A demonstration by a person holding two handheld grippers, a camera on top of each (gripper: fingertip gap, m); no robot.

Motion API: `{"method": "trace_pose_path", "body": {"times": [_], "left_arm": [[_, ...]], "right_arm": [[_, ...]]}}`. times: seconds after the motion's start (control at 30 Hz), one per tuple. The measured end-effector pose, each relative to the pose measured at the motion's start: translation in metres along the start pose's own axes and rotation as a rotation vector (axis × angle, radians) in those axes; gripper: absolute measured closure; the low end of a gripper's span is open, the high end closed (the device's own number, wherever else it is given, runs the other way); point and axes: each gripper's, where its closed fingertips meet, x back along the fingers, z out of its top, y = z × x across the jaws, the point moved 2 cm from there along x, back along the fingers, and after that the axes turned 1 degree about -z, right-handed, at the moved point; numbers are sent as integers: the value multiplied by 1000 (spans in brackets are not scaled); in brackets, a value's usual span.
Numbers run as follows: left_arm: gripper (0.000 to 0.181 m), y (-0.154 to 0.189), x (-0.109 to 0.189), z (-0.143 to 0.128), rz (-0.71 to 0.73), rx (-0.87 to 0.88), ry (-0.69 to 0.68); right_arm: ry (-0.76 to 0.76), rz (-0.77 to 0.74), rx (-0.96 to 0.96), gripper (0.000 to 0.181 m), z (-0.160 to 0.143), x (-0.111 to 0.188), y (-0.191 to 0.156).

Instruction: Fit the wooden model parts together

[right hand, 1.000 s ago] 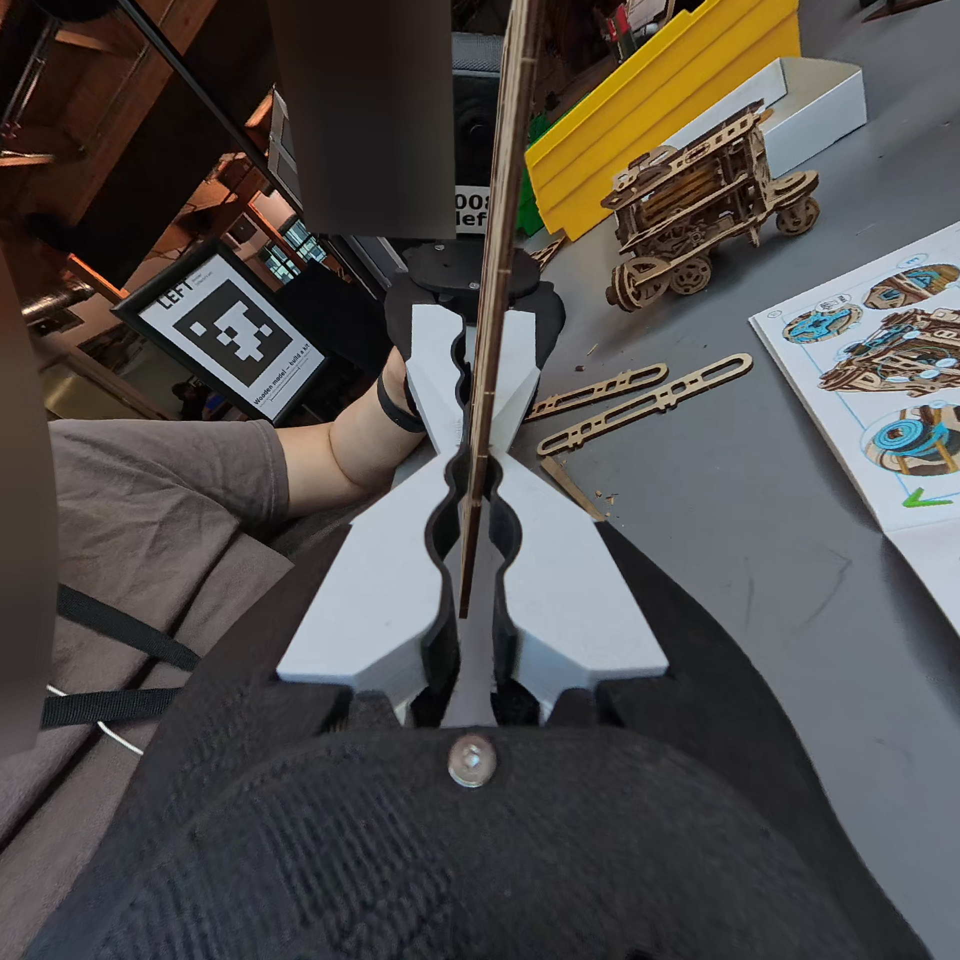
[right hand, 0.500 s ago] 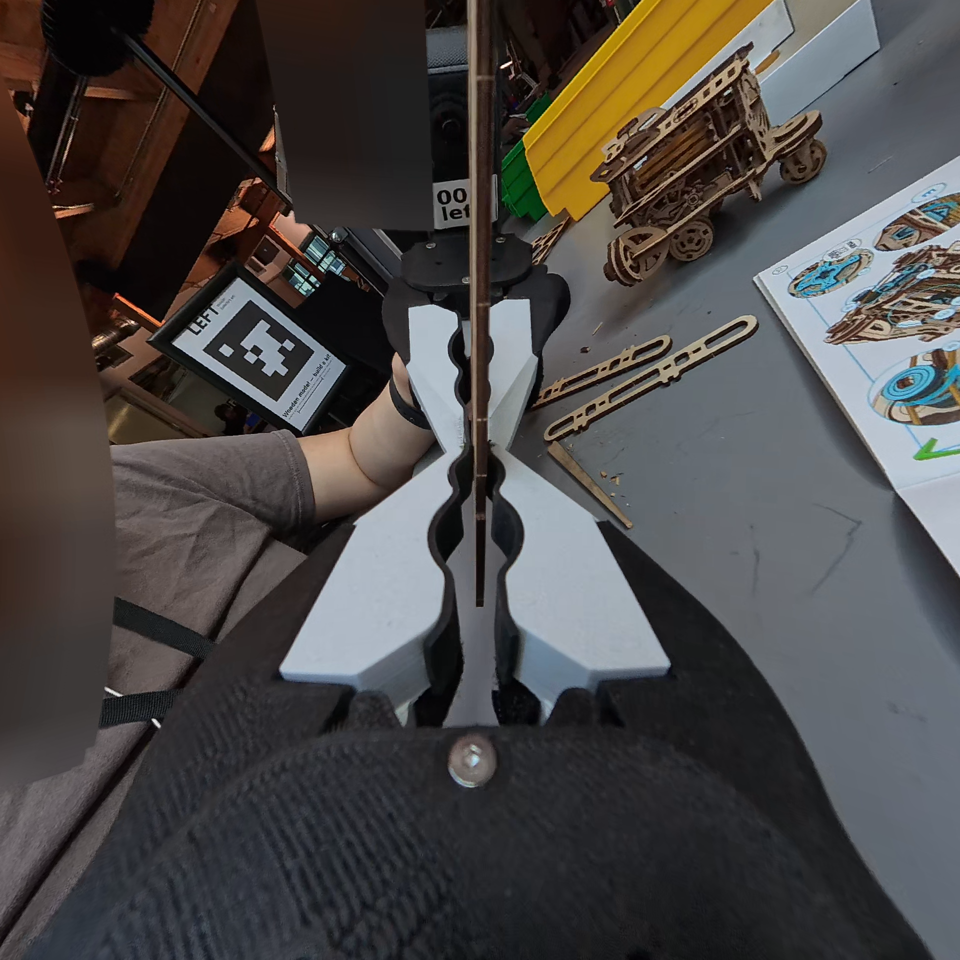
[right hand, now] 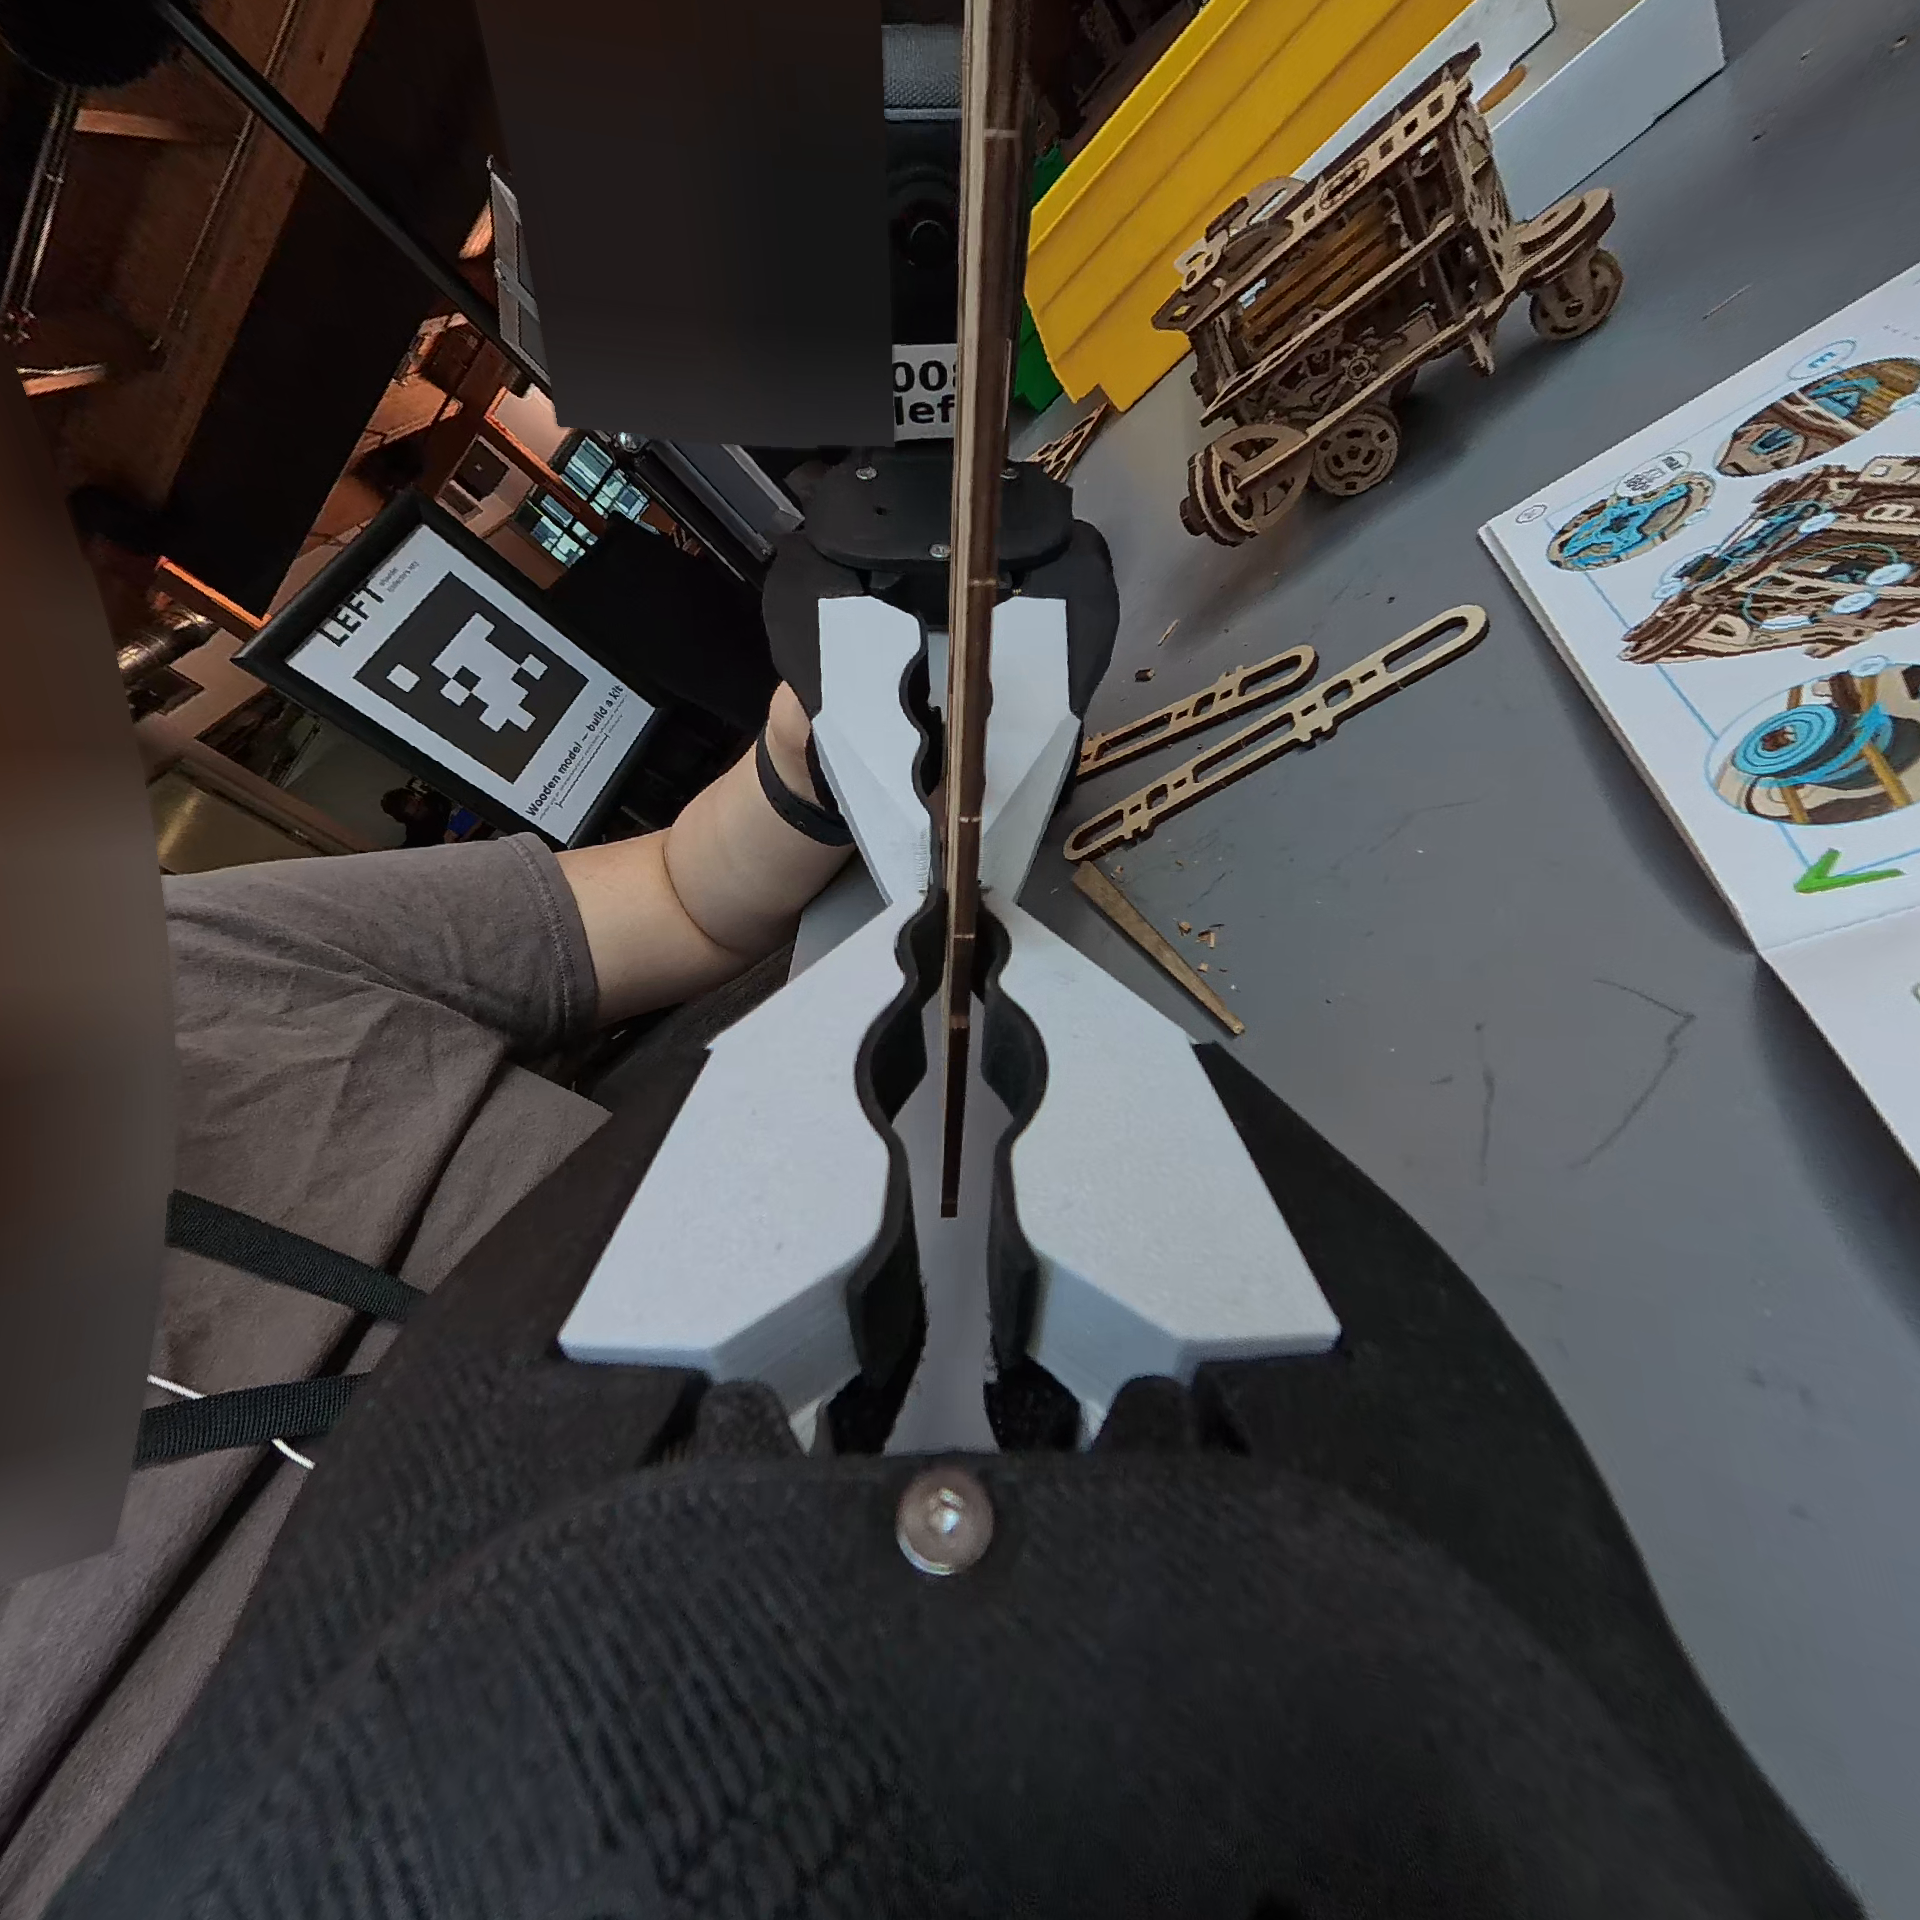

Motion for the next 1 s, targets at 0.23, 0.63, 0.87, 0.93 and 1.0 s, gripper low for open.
{"method": "trace_pose_path", "body": {"times": [0.23,0.63,0.87,0.93,1.0], "left_arm": [[181,-2,0,-3,25,-10,-23],[181,1,-3,-10,2,-66,-66],[181,-3,-6,-19,33,-45,-112],[181,-7,-7,-22,36,-14,-119],[181,-11,-8,-24,42,13,-116]], "right_arm": [[-38,-26,2,180,-5,-2,2],[-82,1,15,181,-11,-3,-2],[-157,-35,50,181,-20,-5,2],[-189,-59,35,181,-24,-6,7],[-196,-84,35,181,-26,-5,10]]}}
